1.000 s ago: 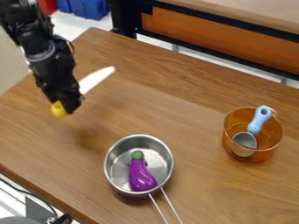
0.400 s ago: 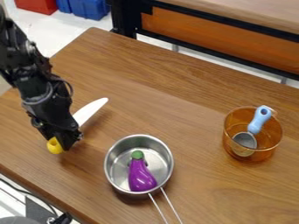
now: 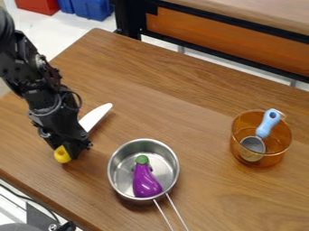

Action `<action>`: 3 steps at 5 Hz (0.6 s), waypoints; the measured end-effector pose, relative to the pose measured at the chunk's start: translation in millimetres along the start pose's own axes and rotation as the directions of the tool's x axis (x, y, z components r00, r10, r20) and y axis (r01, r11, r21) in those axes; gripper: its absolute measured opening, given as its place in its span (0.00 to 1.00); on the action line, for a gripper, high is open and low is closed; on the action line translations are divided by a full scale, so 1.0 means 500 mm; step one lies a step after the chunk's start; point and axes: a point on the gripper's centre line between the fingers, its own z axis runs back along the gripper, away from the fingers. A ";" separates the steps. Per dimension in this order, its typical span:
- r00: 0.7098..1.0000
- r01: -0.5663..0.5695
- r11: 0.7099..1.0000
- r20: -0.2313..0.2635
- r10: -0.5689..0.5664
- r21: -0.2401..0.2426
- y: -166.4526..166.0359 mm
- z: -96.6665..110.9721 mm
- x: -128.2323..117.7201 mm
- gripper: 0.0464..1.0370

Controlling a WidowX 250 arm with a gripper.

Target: Move the yellow knife to the left side of the table

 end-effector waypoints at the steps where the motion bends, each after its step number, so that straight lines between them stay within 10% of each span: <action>1: 1.000 0.000 1.000 -0.028 0.000 -0.008 -0.005 0.001 -0.006 0.42; 2: 0.999 0.004 1.000 -0.038 -0.004 -0.004 -0.003 0.007 0.008 0.49; 3: 0.999 -0.030 0.998 -0.046 0.028 -0.046 -0.001 0.016 0.018 0.78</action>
